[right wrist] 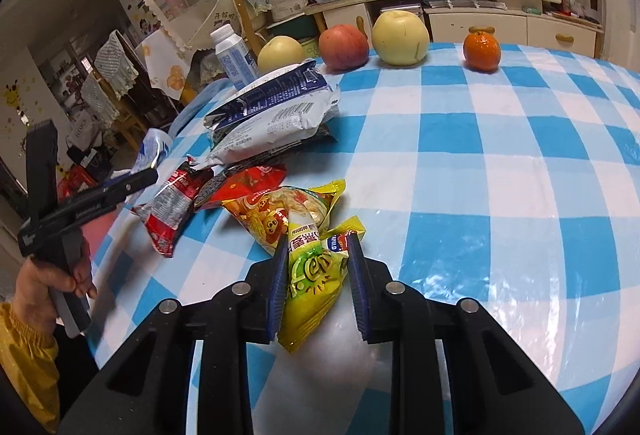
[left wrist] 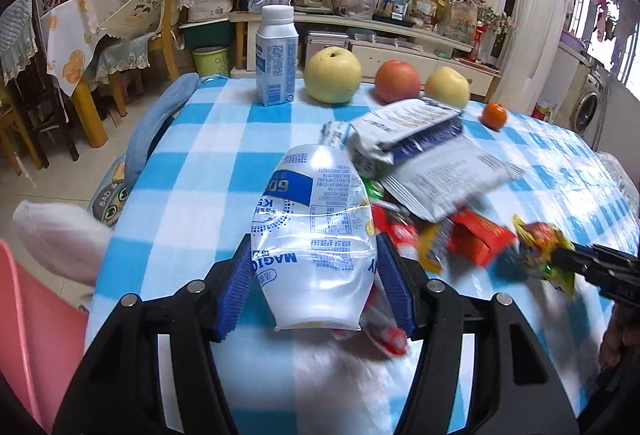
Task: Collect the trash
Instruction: 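Carry the bottle and chip bag to the pink bucket and release both, then return both grippers to the table over the remaining wrappers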
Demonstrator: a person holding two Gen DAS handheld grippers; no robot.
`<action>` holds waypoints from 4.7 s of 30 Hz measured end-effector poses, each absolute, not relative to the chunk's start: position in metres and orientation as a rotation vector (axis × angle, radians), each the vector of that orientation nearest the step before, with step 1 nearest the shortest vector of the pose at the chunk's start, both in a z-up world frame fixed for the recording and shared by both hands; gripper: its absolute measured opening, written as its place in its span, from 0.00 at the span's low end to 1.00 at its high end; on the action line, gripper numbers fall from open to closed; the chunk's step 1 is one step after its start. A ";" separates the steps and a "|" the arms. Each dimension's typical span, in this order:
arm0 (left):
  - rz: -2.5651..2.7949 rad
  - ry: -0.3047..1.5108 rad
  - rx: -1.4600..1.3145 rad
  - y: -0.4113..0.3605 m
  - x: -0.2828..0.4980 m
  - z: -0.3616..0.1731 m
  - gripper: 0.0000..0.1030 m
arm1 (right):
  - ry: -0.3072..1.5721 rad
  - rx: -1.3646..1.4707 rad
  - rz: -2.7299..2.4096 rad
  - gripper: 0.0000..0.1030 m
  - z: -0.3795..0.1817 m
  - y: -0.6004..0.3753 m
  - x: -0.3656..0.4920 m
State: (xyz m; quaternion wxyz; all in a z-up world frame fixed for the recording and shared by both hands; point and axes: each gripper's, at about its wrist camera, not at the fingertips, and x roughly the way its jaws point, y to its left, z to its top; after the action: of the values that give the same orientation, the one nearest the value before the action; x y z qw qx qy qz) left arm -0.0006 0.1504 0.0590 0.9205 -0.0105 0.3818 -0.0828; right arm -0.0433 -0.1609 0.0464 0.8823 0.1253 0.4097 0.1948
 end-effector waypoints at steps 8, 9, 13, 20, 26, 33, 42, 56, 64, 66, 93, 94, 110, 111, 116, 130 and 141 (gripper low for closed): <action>-0.229 0.763 -0.053 0.144 -0.037 0.064 0.59 | 0.814 0.439 0.486 0.27 0.058 -0.163 -0.058; -0.242 0.761 -0.050 0.142 -0.040 0.065 0.59 | 0.810 0.461 0.496 0.27 0.059 -0.162 -0.060; -0.277 0.748 -0.047 0.138 -0.047 0.069 0.59 | 0.804 0.509 0.521 0.27 0.064 -0.154 -0.068; -0.301 0.704 -0.086 0.149 -0.054 0.083 0.59 | 0.787 0.492 0.564 0.27 0.080 -0.120 -0.081; -0.290 0.651 -0.126 0.173 -0.063 0.101 0.59 | 0.776 0.537 0.653 0.27 0.100 -0.082 -0.082; -0.201 0.591 -0.198 0.226 -0.075 0.121 0.59 | 0.779 0.611 0.810 0.27 0.126 -0.021 -0.077; 0.004 0.552 -0.312 0.324 -0.097 0.131 0.59 | 0.799 0.597 0.979 0.27 0.149 0.083 -0.071; 0.382 0.605 -0.532 0.434 -0.111 0.111 0.81 | 0.904 0.533 1.017 0.48 0.130 0.201 -0.060; 0.407 0.568 -0.514 0.432 -0.112 0.113 0.88 | 0.826 0.461 0.888 0.67 0.131 0.167 -0.079; 0.408 0.563 -0.490 0.427 -0.111 0.114 0.89 | 0.802 0.409 0.824 0.73 0.132 0.154 -0.084; 0.121 0.561 -0.250 0.305 -0.069 0.119 0.89 | 0.674 0.131 0.559 0.87 0.105 0.061 -0.127; 0.111 0.563 -0.244 0.302 -0.068 0.119 0.89 | 0.674 0.135 0.558 0.87 0.105 0.058 -0.128; 0.012 0.596 -0.144 0.244 -0.054 0.111 0.89 | 0.656 0.195 0.524 0.87 0.110 0.015 -0.128; 0.002 0.598 -0.134 0.238 -0.053 0.110 0.89 | 0.655 0.197 0.521 0.87 0.110 0.012 -0.127; -0.034 0.607 -0.093 0.217 -0.049 0.107 0.89 | 0.650 0.210 0.503 0.87 0.111 -0.003 -0.125; -0.123 0.649 0.013 0.166 -0.037 0.093 0.88 | 0.638 0.279 0.436 0.87 0.116 -0.048 -0.111; -0.186 0.700 0.118 0.126 -0.029 0.075 0.88 | 0.673 0.341 0.385 0.87 0.111 -0.086 -0.093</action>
State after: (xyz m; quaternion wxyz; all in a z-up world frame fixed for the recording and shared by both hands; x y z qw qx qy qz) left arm -0.0290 0.1257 0.0750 0.9334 0.0577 0.3423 -0.0908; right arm -0.0931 -0.0862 0.1106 0.9116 0.1655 0.3266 0.1869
